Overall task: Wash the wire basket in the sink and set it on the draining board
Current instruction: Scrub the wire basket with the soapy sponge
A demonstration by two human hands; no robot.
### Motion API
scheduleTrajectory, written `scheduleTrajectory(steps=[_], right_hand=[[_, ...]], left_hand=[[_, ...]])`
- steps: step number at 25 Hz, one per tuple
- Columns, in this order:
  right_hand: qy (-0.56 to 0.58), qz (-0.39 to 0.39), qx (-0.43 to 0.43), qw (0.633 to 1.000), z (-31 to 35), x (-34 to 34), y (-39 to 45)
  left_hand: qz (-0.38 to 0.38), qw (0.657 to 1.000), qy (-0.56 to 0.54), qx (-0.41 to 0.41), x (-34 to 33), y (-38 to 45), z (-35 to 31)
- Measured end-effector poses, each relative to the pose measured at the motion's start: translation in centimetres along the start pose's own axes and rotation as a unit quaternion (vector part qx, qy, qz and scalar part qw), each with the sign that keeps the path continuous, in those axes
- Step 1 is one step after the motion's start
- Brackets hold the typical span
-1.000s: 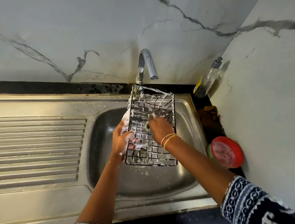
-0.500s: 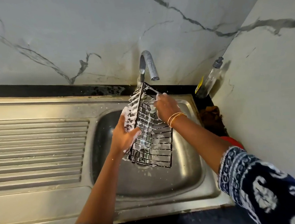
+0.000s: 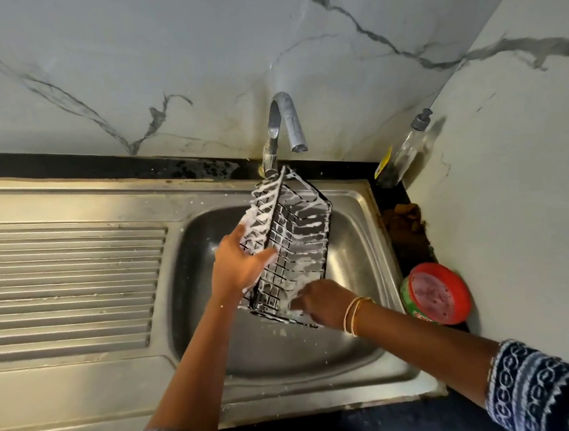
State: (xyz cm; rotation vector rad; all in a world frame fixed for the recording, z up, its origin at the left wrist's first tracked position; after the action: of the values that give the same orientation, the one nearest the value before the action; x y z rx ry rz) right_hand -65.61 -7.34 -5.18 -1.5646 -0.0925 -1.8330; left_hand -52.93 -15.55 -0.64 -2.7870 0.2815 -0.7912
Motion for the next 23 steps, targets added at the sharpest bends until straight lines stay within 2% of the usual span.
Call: scheduleTrajectory(steps=[3, 6, 8, 11, 14, 17, 20, 21, 23], right_hand=[[-0.012, 0.034, 0.054, 0.998, -0.7, -0.1, -0.2], [-0.048, -0.001, 0.081, 0.996, -1.3, 2.2, 0.9], [-0.067, -0.036, 0.003, 0.997, -4.4, 4.8, 2.9], [-0.074, -0.079, -0.173, 0.979, -10.6, 9.4, 4.3], [-0.076, -0.119, -0.183, 0.973, -9.2, 9.3, 4.7], [0.002, -0.143, -0.125, 0.982, -3.8, 5.7, 4.3], [0.126, -0.095, -0.086, 0.984, -1.1, 2.0, 3.2], [0.200, -0.114, -0.106, 0.967, -1.0, 1.4, 2.6], [0.337, -0.202, -0.173, 0.903, -1.6, 1.9, 1.5]], left_hand=[[-0.014, 0.999, -0.041, -0.015, 0.5, 0.4, -0.5], [-0.018, 0.998, -0.053, -0.033, 1.1, 0.3, -0.8], [0.000, 0.998, -0.023, -0.056, 1.3, 0.6, -1.1], [0.022, 0.997, 0.000, -0.078, 0.7, 0.1, -1.2], [-0.019, 0.995, -0.003, -0.100, 0.6, 0.0, -0.7], [-0.066, 0.991, -0.007, -0.115, 0.9, 0.6, 0.2], [-0.107, 0.985, -0.024, -0.130, 1.1, 0.7, 0.8], [-0.118, 0.983, -0.035, -0.138, 1.2, 0.7, 1.0], [-0.139, 0.978, -0.082, -0.130, 1.8, 0.6, 1.3]])
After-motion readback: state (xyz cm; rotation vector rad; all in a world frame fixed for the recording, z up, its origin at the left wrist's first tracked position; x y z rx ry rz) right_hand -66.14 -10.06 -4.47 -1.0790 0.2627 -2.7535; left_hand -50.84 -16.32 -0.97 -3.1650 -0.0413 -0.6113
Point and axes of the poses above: each hand's wrist, its own y-axis towards the middle knuckle, its own x-axis out of the back of the hand, z = x × y, the point moved 8 cm from there along y, towards the middle knuckle, and after that the axes turned 11 degrees about y, right-handed, at the moved point
